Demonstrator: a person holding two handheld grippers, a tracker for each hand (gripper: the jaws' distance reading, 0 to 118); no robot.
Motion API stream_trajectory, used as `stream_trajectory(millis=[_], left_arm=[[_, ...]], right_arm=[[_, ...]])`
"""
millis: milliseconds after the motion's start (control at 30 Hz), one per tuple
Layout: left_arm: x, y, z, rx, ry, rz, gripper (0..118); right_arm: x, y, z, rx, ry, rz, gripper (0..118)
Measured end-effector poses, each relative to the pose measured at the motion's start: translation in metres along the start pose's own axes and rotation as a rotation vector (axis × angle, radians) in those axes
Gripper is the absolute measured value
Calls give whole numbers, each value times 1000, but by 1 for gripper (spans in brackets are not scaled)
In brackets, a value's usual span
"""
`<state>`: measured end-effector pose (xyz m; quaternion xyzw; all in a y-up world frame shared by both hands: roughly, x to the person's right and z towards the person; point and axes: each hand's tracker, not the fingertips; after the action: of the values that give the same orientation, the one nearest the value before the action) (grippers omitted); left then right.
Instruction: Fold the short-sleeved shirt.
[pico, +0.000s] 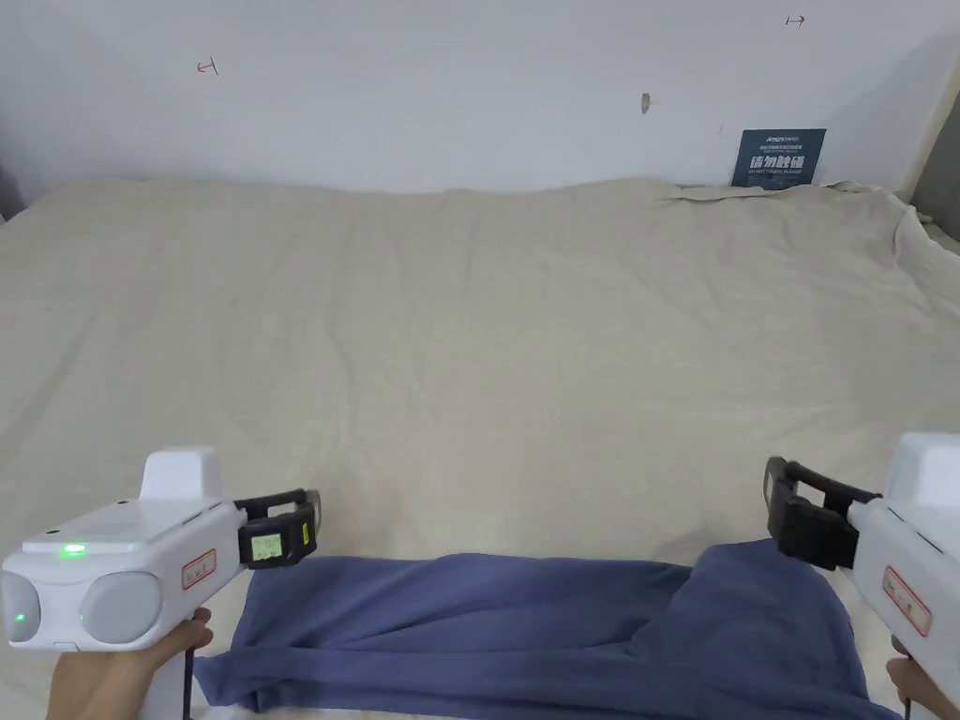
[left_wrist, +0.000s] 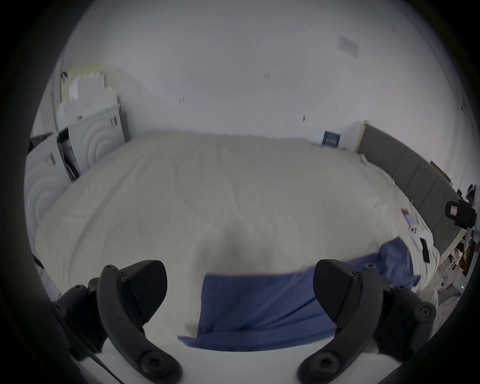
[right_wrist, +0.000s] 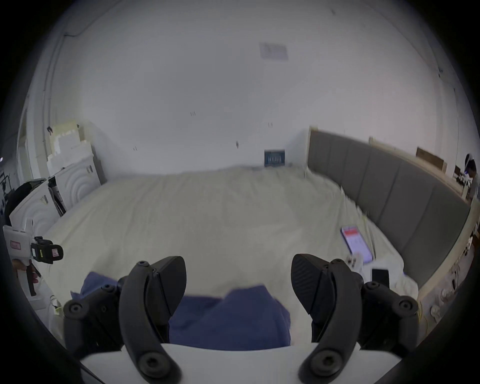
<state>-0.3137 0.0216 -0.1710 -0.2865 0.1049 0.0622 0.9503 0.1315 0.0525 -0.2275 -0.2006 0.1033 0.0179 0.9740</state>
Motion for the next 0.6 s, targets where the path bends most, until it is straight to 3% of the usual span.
stream_trajectory(millis=[167,300,367,400,467,533,600], left_arm=[[32,9,17,178,8,-57,101],[47,1,19,308,24,-93,81],[54,-3,20,359,49,-112,64],[57,-4,21,375,55,-119,52],[61,-6,22,389,57,-114,17],[62,-6,24,396,50,-110,0],[60,-5,25,384,5,-97,0]], right_arm=[[-19,9,5,140,-41,32,87],[-26,7,7,185,-67,54,85],[-27,5,9,196,-65,58,71],[-27,4,9,201,-67,61,55],[-28,2,7,207,-72,66,6],[-31,0,8,213,-78,70,0],[-35,2,11,205,-61,62,0]])
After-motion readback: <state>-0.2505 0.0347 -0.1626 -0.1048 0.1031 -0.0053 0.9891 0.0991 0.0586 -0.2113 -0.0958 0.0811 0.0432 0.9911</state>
